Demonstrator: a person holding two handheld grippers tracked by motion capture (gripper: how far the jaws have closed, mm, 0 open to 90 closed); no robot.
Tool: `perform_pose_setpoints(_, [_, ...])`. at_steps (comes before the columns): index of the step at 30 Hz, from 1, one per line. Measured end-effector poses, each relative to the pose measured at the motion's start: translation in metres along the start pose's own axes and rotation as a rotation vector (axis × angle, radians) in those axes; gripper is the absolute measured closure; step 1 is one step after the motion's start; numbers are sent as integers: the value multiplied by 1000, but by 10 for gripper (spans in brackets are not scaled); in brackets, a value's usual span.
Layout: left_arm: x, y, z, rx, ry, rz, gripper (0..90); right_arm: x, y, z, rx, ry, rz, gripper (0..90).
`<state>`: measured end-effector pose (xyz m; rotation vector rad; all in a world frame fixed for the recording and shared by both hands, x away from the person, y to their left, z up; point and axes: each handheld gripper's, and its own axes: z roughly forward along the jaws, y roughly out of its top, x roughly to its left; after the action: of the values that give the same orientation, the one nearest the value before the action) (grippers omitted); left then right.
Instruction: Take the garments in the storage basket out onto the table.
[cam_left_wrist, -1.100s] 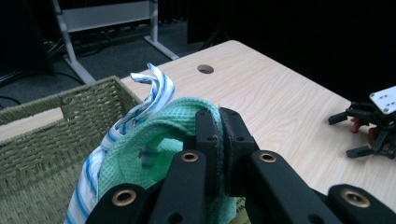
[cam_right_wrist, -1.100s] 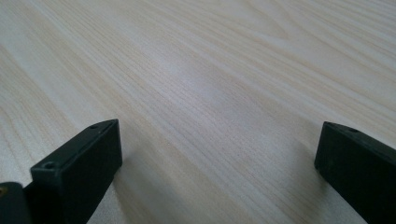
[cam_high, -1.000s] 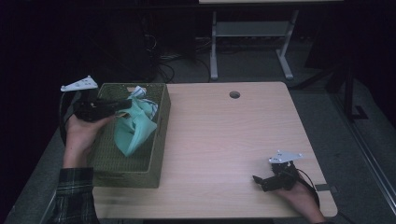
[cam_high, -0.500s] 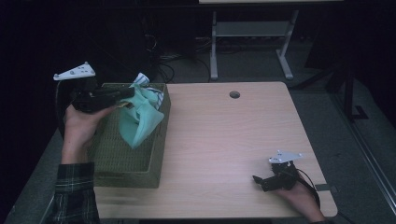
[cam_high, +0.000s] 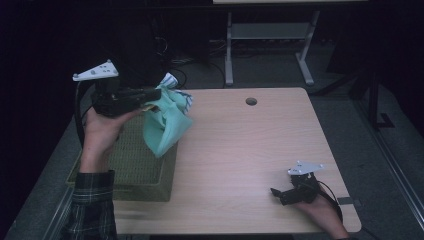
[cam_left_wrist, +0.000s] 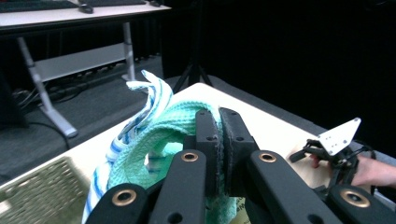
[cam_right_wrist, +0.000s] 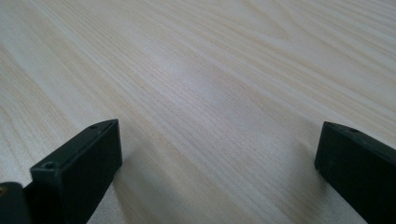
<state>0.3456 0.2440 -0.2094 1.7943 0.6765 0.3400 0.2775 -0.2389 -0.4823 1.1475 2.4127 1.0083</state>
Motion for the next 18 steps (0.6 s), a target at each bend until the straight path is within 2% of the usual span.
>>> perform_pose_setpoints(4, [-4,0,9,5,-15,1,865,0,0,0,0,0,-4,3])
perform_pose_setpoints(18, [-34,-10,65,32,-92,28,865,0,0,0,-4,3,-2,2])
